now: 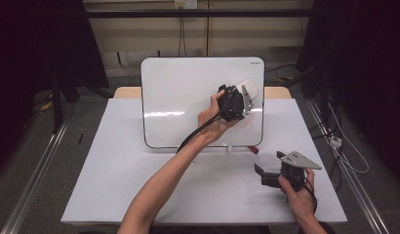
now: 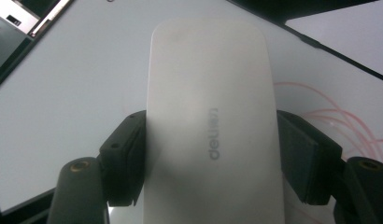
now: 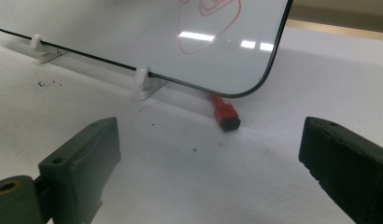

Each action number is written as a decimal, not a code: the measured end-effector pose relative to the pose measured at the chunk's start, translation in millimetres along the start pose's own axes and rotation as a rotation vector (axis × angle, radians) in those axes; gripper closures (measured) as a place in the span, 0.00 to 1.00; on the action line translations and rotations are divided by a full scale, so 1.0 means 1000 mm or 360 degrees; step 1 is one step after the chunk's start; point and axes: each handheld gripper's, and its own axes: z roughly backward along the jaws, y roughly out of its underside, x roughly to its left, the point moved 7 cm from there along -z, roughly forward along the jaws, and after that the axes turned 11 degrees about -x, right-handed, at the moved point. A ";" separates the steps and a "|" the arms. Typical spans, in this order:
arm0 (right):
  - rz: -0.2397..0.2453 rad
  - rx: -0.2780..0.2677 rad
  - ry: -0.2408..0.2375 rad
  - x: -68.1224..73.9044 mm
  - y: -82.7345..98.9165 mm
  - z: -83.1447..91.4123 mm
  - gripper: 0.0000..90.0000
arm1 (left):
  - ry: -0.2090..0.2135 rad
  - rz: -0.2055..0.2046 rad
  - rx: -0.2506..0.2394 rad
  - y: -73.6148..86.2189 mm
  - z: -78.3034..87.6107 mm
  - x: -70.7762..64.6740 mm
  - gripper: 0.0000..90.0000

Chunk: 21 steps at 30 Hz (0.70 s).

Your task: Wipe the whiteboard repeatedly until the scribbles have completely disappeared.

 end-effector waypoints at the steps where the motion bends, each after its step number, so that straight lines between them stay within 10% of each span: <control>1: 0.0001 0.0002 -0.0001 0.000 0.000 0.000 0.06 | 0.0002 -0.0008 0.0008 0.001 0.001 -0.002 0.35; 21: 0.0014 0.0000 -0.0004 0.001 0.000 0.000 0.06 | 0.0083 -0.0003 0.0027 0.012 0.010 -0.025 0.35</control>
